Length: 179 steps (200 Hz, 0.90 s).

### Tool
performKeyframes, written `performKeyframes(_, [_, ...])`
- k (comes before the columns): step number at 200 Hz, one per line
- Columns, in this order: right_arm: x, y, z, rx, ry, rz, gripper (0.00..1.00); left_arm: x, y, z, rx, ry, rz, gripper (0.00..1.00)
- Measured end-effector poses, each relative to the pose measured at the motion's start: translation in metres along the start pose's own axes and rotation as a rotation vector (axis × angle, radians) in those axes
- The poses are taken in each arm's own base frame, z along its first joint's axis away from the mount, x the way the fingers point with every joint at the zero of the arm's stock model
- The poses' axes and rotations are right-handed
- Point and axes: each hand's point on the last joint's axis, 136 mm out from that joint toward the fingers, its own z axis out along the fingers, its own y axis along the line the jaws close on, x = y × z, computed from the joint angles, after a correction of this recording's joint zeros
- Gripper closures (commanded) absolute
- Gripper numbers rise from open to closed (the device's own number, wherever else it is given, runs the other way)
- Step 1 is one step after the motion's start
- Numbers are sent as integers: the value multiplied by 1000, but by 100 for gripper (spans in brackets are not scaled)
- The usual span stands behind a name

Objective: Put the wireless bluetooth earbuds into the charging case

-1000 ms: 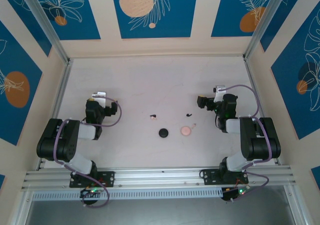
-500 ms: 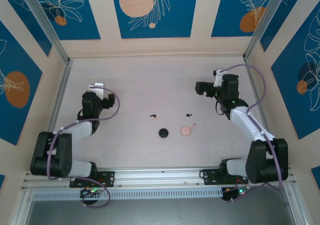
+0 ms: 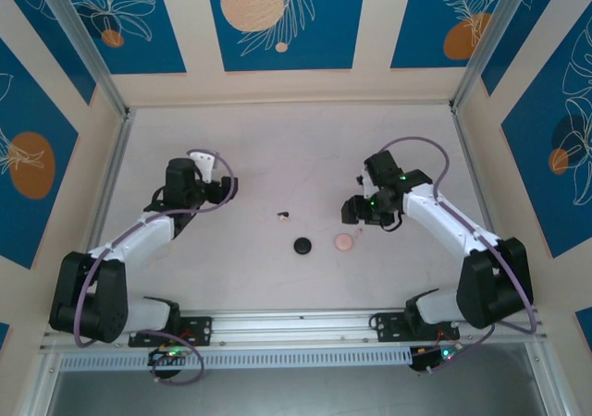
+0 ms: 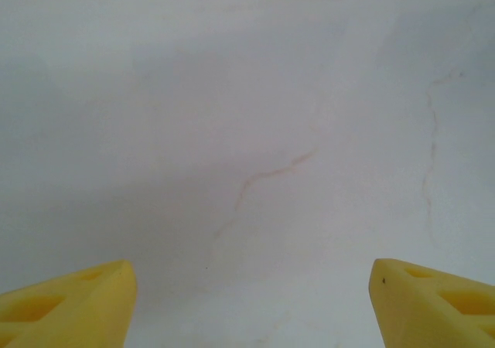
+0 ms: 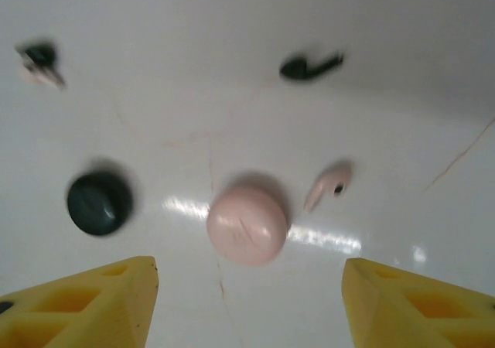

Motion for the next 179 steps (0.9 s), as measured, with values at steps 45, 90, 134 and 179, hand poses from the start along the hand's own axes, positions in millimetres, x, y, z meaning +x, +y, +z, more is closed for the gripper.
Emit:
performKeyframes(45, [26, 10, 22, 65, 177, -1, 36, 24, -6, 9, 30, 89, -19, 24])
performKeyframes(90, [28, 18, 38, 100, 238, 10, 35, 28, -8, 11, 37, 103, -20, 24])
performKeyframes(134, [31, 11, 54, 169, 293, 34, 35, 32, -7, 15, 38, 116, -33, 23])
performKeyframes(179, [35, 7, 64, 201, 327, 47, 35, 33, -8, 19, 45, 122, -39, 23])
